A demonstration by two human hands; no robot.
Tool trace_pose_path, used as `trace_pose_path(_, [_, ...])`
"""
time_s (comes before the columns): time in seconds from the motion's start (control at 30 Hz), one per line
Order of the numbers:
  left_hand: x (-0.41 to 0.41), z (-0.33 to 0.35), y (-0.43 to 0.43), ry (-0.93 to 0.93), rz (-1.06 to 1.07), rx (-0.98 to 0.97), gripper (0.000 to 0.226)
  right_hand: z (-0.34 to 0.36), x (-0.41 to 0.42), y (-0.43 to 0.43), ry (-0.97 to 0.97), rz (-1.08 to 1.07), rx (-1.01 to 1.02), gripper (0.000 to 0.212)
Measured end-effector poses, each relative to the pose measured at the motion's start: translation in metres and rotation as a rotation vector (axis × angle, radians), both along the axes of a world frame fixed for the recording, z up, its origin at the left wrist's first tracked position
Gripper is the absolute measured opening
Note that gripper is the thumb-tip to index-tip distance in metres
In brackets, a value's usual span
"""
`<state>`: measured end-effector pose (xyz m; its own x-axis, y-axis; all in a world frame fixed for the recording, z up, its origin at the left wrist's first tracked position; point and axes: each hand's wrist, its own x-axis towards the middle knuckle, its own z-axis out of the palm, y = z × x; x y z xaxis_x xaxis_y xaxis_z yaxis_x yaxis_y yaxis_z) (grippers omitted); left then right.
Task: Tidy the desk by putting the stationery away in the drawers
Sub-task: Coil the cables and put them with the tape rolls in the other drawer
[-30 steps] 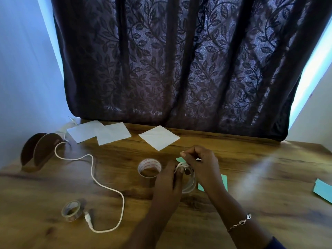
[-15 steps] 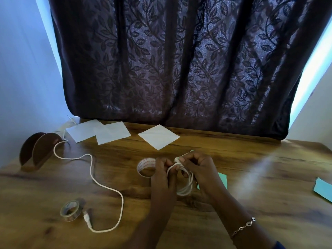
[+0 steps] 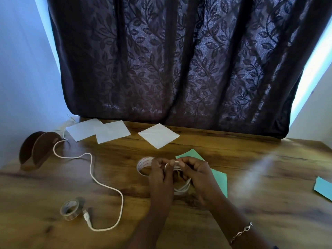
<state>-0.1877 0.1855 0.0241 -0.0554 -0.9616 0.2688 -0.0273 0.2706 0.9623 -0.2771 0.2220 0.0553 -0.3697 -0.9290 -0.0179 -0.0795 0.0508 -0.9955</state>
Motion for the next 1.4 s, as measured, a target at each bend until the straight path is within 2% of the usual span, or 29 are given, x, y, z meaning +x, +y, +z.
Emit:
trace_pose_path(0.23, [0.003, 0.004, -0.006, 0.03, -0.097, 0.181, 0.02, -0.006, 0.0, 0.001, -0.06, 0.001, 0.04, 0.018])
trace_pose_path(0.3, [0.005, 0.007, -0.005, 0.115, -0.15, 0.261, 0.019, -0.009, 0.0, 0.002, -0.086, -0.005, 0.046, 0.019])
trace_pose_path(0.47, [0.013, 0.011, -0.004, 0.392, -0.37, 0.651, 0.021, -0.014, -0.003, 0.004, -0.232, 0.017, 0.008, 0.022])
trace_pose_path(0.6, [0.016, 0.01, -0.002, 0.553, -0.449, 0.809, 0.021, -0.018, -0.001, 0.002, -0.427, 0.006, 0.027, 0.018])
trace_pose_path(0.67, [0.016, 0.005, -0.001, 0.585, -0.448, 0.865, 0.028, -0.022, 0.002, 0.001, -0.445, -0.032, 0.048, 0.015])
trace_pose_path(0.83, [0.022, -0.003, -0.004, 0.639, -0.405, 0.907, 0.034, -0.029, 0.021, 0.001, -0.104, -0.174, 0.03, 0.008])
trace_pose_path(1.0, [0.024, -0.011, -0.002, 0.736, -0.357, 0.918, 0.036, -0.033, 0.039, -0.004, 0.109, -0.231, -0.015, 0.011])
trace_pose_path(1.07, [0.026, -0.016, -0.002, 0.763, -0.366, 0.911, 0.038, -0.034, 0.042, -0.006, 0.049, -0.214, 0.015, 0.018])
trace_pose_path(1.17, [0.029, -0.023, -0.005, 0.783, -0.382, 0.899, 0.037, -0.032, 0.043, -0.008, -0.181, -0.188, 0.072, 0.022])
trace_pose_path(1.23, [0.029, -0.027, -0.005, 0.773, -0.38, 0.893, 0.037, -0.033, 0.043, -0.01, -0.269, -0.187, 0.103, 0.023])
trace_pose_path(1.4, [0.033, -0.032, -0.002, 0.804, -0.324, 0.937, 0.042, -0.043, 0.051, -0.012, -0.278, -0.258, 0.097, 0.009])
